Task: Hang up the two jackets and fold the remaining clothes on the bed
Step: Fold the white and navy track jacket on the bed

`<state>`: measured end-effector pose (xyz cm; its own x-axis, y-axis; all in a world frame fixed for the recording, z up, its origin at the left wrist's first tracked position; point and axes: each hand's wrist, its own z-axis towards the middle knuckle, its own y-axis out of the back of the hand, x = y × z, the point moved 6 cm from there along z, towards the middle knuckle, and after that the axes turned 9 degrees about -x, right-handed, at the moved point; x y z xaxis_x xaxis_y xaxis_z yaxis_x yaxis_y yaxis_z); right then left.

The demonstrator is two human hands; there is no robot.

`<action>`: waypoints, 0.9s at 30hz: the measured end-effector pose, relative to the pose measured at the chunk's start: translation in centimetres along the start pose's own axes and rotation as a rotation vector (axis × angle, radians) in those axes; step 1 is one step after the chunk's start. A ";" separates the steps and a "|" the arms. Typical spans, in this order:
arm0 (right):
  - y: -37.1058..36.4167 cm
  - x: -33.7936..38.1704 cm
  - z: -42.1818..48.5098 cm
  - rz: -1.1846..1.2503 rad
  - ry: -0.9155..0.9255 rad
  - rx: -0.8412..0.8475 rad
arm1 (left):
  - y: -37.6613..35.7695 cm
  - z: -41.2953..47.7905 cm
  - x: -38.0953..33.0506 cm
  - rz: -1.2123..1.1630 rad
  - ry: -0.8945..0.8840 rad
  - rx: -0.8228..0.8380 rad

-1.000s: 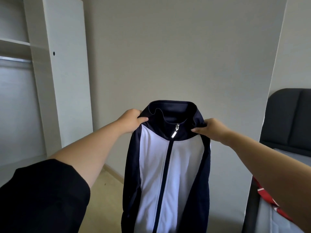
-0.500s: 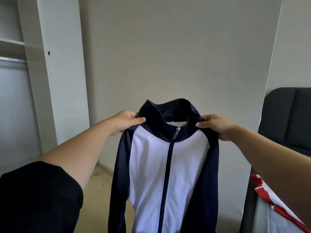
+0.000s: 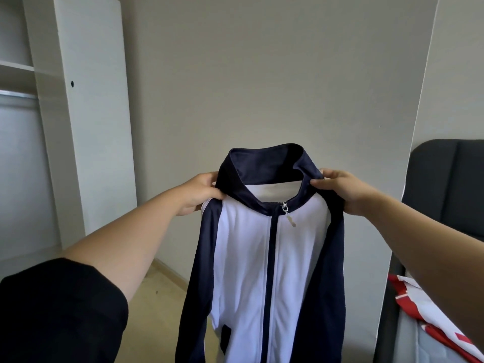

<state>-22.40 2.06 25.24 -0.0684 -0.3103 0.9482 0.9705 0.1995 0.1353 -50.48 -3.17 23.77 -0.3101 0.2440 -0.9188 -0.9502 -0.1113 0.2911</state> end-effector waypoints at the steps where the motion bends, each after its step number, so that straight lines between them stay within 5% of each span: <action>1: 0.2 0.1 -0.1 0.040 -0.006 0.049 | 0.0 0.0 0.1 -0.035 0.012 0.012; 7: 0.5 0.1 -0.8 0.047 -0.029 0.117 | -0.1 0.3 0.4 0.012 0.042 0.011; 15: -1.0 -0.9 -1.0 -0.534 0.004 0.048 | -1.1 -0.2 1.7 0.112 0.171 0.106; 24: -2.2 -1.0 -0.5 -1.009 0.223 -0.090 | -2.8 0.6 0.6 0.825 -0.146 0.032; 27: -1.9 0.2 -0.9 -1.200 0.369 -0.304 | -2.6 0.9 -1.3 1.149 -0.312 -0.240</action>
<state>-24.10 0.82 24.91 -0.9086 -0.3940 0.1387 0.3640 -0.5839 0.7256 -47.65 -2.36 24.49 -0.9936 0.1041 -0.0442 -0.0970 -0.5828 0.8068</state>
